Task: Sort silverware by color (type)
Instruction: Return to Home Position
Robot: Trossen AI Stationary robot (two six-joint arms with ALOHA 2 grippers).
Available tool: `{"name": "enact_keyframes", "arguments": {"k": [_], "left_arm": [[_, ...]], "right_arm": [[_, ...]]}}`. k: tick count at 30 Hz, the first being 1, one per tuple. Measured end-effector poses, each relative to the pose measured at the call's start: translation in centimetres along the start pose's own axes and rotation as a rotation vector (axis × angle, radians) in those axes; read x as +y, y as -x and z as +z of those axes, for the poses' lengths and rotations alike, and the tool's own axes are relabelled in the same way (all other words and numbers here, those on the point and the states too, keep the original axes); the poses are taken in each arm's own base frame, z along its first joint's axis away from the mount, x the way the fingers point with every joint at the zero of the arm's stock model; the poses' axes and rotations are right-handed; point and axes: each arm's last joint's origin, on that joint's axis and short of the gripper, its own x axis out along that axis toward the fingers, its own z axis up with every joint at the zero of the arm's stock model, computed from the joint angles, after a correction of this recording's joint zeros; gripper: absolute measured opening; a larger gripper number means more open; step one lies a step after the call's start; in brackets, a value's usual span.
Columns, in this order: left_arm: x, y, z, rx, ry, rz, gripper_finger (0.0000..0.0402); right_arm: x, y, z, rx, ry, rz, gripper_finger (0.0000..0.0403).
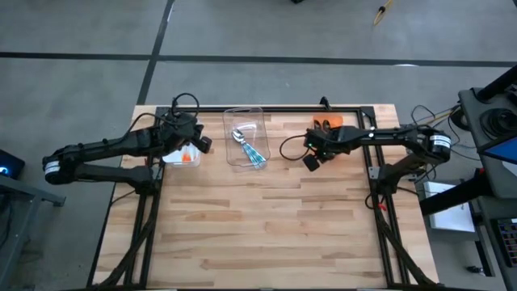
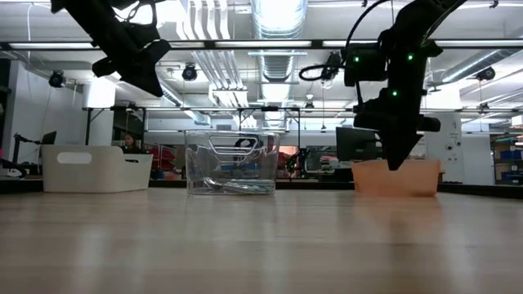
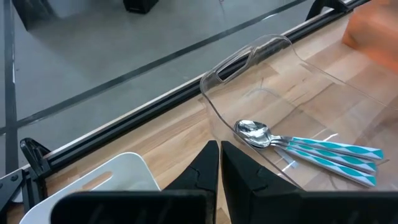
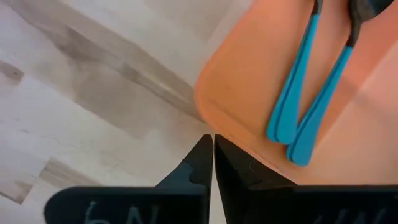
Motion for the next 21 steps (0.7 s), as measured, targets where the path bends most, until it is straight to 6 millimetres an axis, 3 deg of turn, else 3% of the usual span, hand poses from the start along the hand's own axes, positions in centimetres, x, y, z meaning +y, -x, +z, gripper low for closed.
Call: {"name": "enact_keyframes", "arguments": {"k": [5, 12, 17, 21], "left_arm": [[-0.3, 0.2, -0.1, 0.000, -0.019, -0.015, 0.0000], [-2.1, 1.8, -1.2, -0.026, -0.221, -0.145, 0.0000], [-3.4, 3.7, -4.0, -0.120, -0.448, -0.346, 0.0000], [-3.0, 4.9, -5.7, -0.234, -0.470, -0.518, 0.0000]], "right_arm": [[0.4, 1.4, -0.3, -0.071, 0.097, 0.042, 0.0009], [2.4, 3.0, -1.2, -0.341, 0.378, 0.230, 0.0009], [3.0, 2.4, -2.1, -0.558, 0.612, 0.462, 0.0008], [2.8, 1.7, -2.6, -0.722, 0.716, 0.632, 0.0009]]}}
